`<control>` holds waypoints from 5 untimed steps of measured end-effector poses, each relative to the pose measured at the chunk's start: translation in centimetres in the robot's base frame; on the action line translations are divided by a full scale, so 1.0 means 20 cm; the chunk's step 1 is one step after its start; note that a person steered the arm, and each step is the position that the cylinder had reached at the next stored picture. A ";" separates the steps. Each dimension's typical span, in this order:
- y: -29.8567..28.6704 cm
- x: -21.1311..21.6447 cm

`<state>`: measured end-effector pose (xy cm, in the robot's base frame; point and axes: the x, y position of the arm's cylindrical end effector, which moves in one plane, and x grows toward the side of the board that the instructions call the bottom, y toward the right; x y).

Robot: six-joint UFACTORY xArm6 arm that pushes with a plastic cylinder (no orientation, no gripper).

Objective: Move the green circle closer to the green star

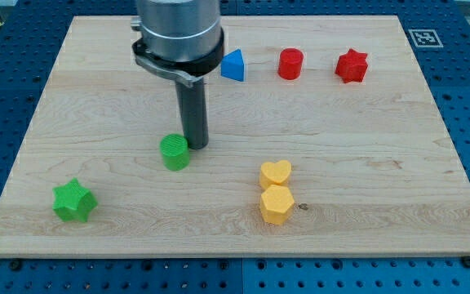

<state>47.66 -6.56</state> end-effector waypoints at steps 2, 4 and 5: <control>-0.17 0.05; -0.27 0.21; -0.27 0.23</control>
<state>52.27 -11.89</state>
